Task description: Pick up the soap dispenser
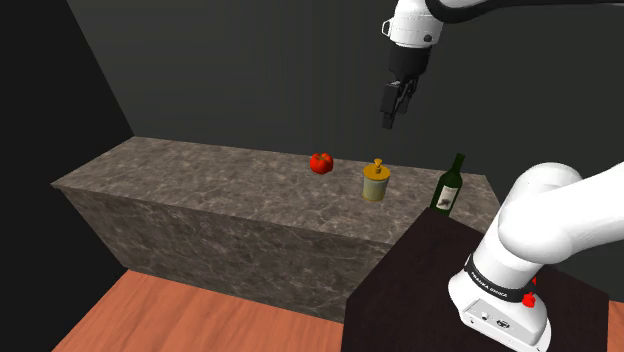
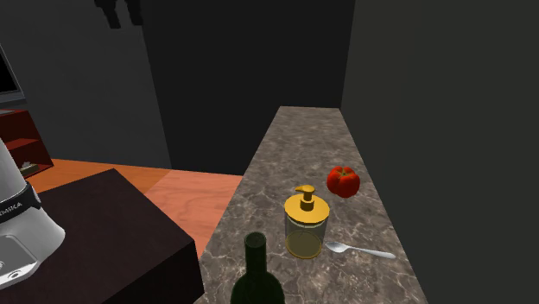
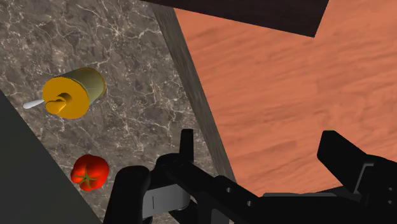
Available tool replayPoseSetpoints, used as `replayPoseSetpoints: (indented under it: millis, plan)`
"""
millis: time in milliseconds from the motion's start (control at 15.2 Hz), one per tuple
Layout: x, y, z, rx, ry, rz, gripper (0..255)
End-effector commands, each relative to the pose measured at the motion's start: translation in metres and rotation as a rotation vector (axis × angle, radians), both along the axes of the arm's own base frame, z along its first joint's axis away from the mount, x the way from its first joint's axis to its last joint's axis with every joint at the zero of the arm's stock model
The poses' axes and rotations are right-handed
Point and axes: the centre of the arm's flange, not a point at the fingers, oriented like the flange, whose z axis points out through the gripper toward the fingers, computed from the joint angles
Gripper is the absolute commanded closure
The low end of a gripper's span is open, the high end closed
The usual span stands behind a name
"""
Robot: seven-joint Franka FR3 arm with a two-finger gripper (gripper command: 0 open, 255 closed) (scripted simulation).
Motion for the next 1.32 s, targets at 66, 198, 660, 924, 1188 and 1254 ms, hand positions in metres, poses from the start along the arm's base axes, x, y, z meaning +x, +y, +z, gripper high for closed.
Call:
replayPoseSetpoints:
  millis: [66, 198, 660, 924, 1188, 1254]
  plan:
    - [0.005, -0.009, -0.009, 0.001, -0.002, -0.003, 0]
    - [0.015, -0.026, -0.026, 0.003, -0.005, -0.008, 0]
    - [0.048, -0.087, -0.087, 0.012, -0.015, -0.026, 0]
    - [0.067, -0.122, -0.122, 0.016, -0.021, -0.036, 0]
    - [0.086, -0.157, -0.157, 0.021, -0.027, -0.046, 0]
    - [0.091, -0.165, -0.166, 0.022, -0.029, -0.049, 0]
